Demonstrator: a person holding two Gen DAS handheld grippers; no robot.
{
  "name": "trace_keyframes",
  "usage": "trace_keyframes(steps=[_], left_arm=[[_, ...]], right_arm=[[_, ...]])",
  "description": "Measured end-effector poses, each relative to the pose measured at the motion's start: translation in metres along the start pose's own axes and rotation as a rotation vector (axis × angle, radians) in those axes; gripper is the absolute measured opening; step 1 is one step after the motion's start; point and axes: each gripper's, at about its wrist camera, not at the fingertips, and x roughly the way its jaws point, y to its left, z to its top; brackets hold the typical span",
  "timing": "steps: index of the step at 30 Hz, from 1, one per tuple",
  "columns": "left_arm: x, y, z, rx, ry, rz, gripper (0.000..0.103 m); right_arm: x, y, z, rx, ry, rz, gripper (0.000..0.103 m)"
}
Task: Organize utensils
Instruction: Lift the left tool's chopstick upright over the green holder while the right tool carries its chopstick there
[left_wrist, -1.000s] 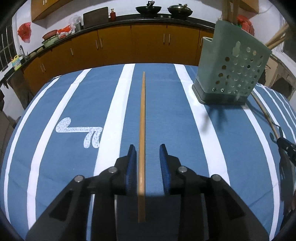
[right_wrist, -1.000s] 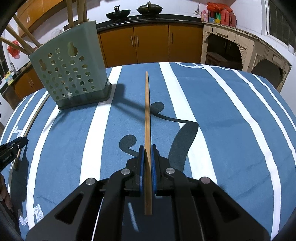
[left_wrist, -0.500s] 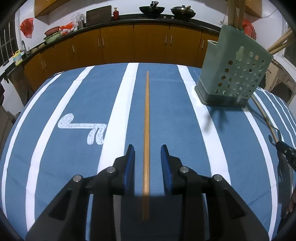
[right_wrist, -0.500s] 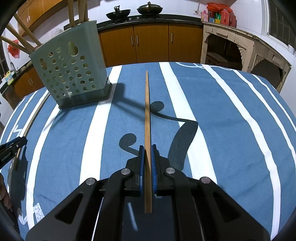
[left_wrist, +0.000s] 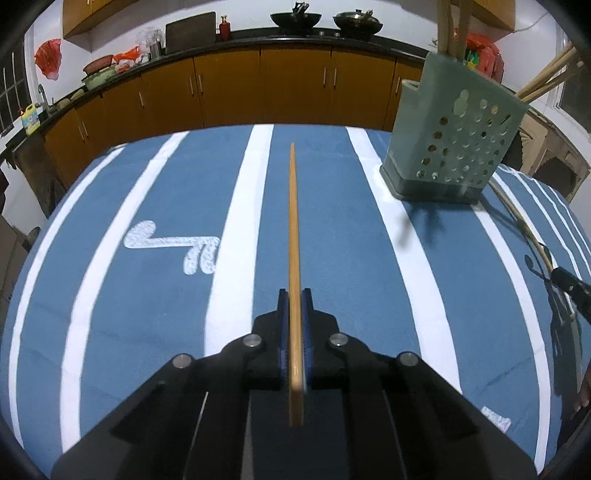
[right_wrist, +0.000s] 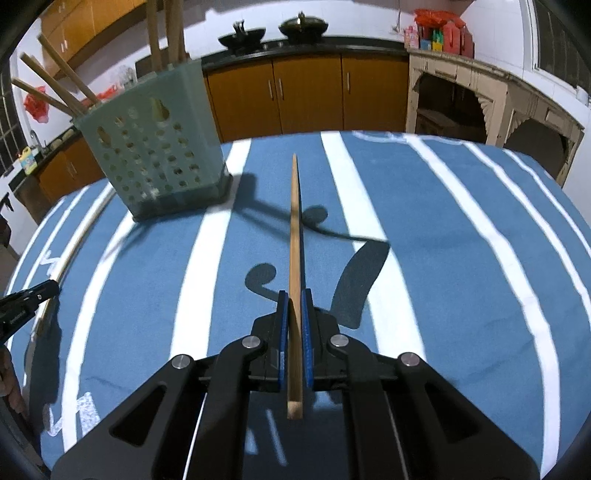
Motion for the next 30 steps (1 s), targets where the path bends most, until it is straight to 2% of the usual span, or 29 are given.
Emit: trace_keyframes(steps=[9,18,30], left_arm=[[-0.053,0.002,0.018,0.007,-0.146,-0.017,0.008],[-0.098,0.002,0.038,-0.026,-0.294,-0.067,0.008],[-0.127,-0.002,0.05,-0.032,-0.369,-0.106,0.008]], right_arm=[[-0.039,-0.007,0.022,0.004,-0.136,-0.007,0.008],[-0.068,-0.012,0.04,0.03,-0.243,0.027,0.008],[-0.086,-0.015,0.052,0.065,-0.314,0.064,0.008]])
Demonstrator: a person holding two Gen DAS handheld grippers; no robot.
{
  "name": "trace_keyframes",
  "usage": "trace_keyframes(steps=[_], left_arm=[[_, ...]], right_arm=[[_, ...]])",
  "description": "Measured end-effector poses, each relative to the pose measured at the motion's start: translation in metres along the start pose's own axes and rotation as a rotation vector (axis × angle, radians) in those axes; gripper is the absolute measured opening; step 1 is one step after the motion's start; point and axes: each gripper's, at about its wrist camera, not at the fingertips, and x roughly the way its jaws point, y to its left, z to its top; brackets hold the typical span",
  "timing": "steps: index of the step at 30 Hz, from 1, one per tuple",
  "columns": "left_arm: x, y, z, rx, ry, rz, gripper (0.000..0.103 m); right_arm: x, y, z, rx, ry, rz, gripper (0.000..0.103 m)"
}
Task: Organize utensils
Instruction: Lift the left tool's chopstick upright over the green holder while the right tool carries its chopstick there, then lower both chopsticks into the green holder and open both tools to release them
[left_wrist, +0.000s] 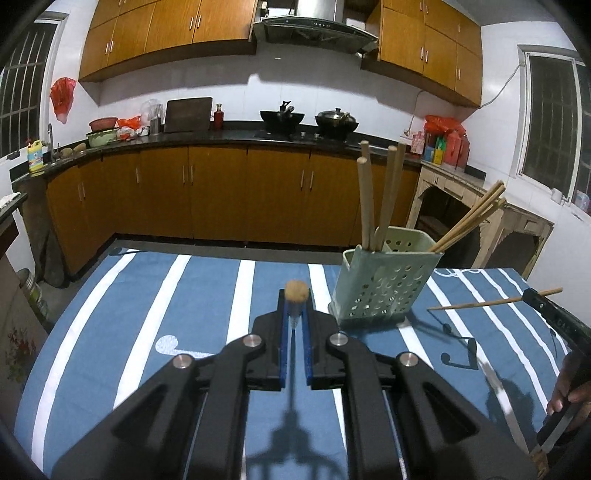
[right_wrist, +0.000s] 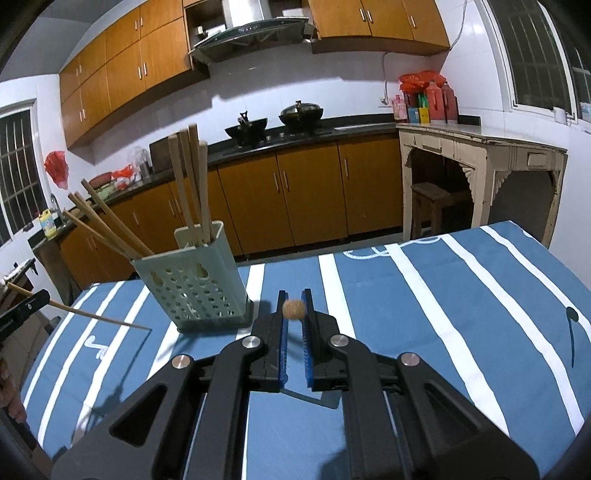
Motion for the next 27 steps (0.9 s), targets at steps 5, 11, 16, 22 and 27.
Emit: trace_keyframes(steps=[5,11,16,22,27], left_arm=[[-0.007,-0.003,0.012,0.006,-0.022,-0.014,0.008],[-0.024,-0.015,0.037,0.04,-0.073,-0.055,0.008],[-0.041,-0.031,0.062,0.055,-0.135,-0.103,0.008],[-0.052,-0.054,0.101,0.042,-0.234,-0.155,0.008],[-0.049,-0.068,0.13,0.004,-0.307,-0.163,0.008]], right_arm=[[-0.006,0.007,0.018,-0.014,-0.031,0.021,0.008],[-0.022,0.022,0.05,-0.02,-0.086,0.093,0.008],[-0.042,0.045,0.081,-0.046,-0.16,0.172,0.008],[-0.054,0.066,0.113,-0.064,-0.255,0.223,0.008],[-0.052,0.072,0.132,-0.041,-0.341,0.224,0.008]])
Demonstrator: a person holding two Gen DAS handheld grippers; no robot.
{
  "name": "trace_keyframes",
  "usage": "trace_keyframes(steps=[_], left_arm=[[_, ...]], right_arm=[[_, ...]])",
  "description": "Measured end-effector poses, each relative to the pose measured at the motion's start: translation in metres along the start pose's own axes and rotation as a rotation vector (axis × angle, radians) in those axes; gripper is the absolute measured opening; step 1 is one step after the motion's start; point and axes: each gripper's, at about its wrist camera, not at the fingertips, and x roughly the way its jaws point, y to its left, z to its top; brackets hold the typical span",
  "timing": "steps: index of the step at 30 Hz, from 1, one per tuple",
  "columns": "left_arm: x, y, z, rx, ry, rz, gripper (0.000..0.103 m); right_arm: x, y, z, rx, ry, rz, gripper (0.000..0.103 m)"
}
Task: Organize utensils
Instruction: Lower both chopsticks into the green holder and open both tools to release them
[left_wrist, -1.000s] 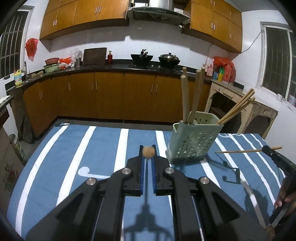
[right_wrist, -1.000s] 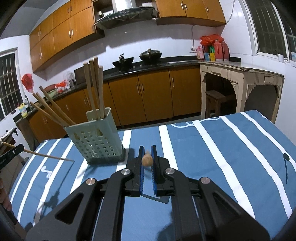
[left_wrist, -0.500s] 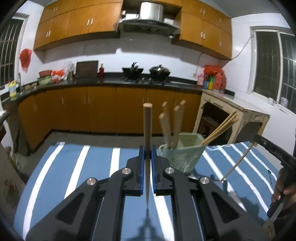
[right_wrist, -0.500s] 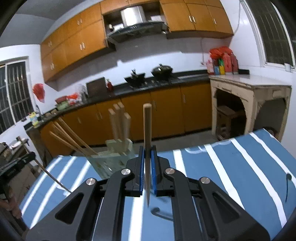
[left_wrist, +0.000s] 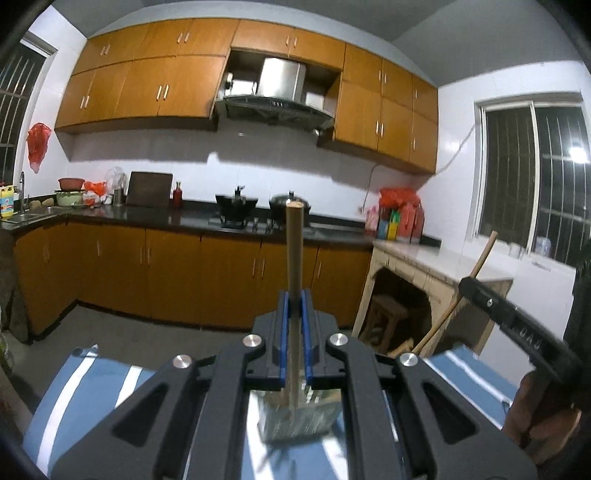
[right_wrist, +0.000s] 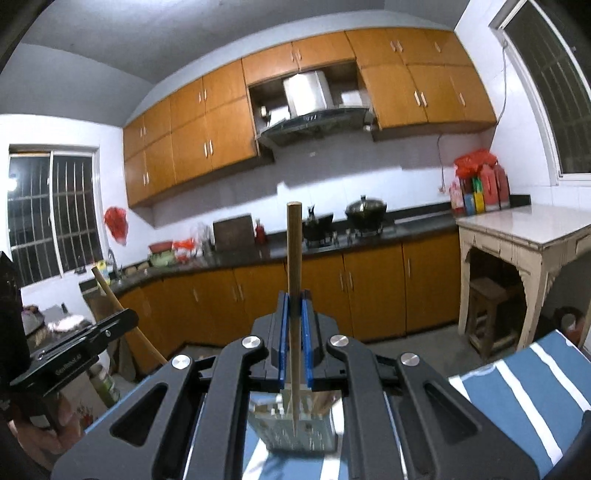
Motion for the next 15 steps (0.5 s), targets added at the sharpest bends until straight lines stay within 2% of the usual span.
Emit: trace_keyframes(steps=[6,15], left_arm=[[0.025,-0.005,0.01,-0.03,-0.046,0.03,0.008],[0.06,-0.008,-0.002,-0.026,-0.028,0.069,0.008]], right_arm=[[0.02,-0.002,-0.001,0.022,-0.063,-0.026,0.008],[0.048,-0.005,-0.027,0.01,-0.014,-0.047,0.008]])
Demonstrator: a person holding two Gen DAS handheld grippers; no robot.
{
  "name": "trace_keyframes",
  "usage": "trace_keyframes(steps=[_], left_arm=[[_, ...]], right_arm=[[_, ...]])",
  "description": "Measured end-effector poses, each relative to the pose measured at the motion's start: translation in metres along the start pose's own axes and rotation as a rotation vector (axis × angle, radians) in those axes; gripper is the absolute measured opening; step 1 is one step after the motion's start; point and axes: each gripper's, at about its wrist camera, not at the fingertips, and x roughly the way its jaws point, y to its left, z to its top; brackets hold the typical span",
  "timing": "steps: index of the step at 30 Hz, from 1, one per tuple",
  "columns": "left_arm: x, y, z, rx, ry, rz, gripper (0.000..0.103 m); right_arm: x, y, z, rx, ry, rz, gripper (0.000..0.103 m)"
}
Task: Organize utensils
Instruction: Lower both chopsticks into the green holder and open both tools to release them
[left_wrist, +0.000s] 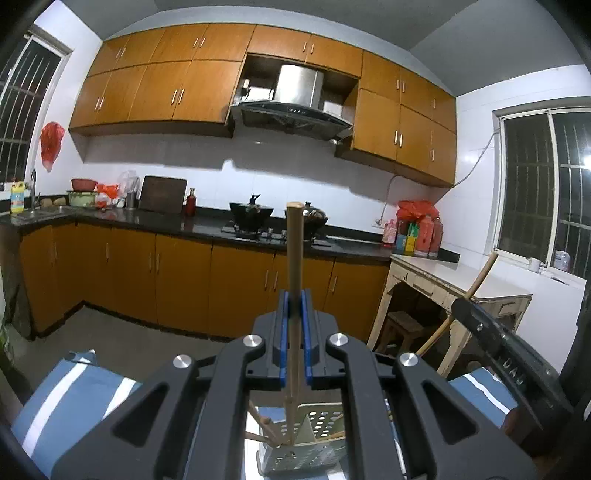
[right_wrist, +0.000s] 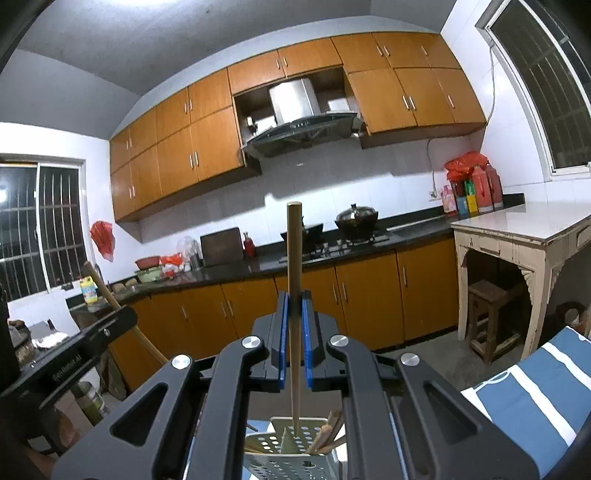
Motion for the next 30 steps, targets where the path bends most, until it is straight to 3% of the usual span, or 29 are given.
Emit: trace_keyframes(steps=[19,27,28,30], left_arm=[[0.03,0.011,-0.03,-0.015,0.053,-0.002,0.008],[0.038,0.017,-0.035,-0.037,0.094,-0.006,0.01],[0.037,0.019,-0.035,-0.045,0.1,-0.01,0.012],[0.034,0.021,-0.032,-0.051,0.103,-0.006,0.028]], right_arm=[[0.025,0.004,-0.022,-0.027,0.062,-0.036,0.008],[0.027,0.002,-0.028,-0.012,0.101,-0.012,0.008],[0.025,0.001,-0.027,-0.007,0.105,-0.003,0.011],[0.019,0.0,-0.026,-0.009,0.101,-0.002,0.031]])
